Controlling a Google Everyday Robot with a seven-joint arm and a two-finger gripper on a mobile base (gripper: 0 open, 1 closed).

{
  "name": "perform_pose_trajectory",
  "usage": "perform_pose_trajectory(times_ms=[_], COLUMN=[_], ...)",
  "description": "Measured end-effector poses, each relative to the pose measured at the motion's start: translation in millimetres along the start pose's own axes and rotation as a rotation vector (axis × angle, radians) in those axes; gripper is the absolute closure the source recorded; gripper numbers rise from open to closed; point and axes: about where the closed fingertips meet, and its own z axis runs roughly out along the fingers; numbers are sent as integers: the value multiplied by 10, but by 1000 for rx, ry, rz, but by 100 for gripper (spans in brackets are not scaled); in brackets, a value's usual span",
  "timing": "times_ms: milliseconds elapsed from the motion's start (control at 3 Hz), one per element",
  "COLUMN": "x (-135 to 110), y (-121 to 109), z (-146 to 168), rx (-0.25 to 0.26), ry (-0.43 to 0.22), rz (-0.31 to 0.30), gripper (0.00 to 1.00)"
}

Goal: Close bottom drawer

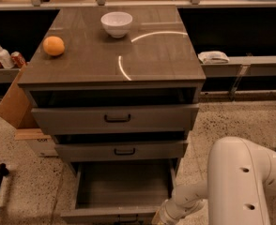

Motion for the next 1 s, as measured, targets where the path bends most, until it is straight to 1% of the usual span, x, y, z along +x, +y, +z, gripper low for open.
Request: perform_pose_trajectory(times_ms=[333, 667, 1000], x=[19, 32, 33], y=[-95, -240, -255], z=[121, 229, 238], rx=[29, 55, 58], ry=[-7, -45, -49], rz=[10, 27, 29], gripper=[100, 100, 100])
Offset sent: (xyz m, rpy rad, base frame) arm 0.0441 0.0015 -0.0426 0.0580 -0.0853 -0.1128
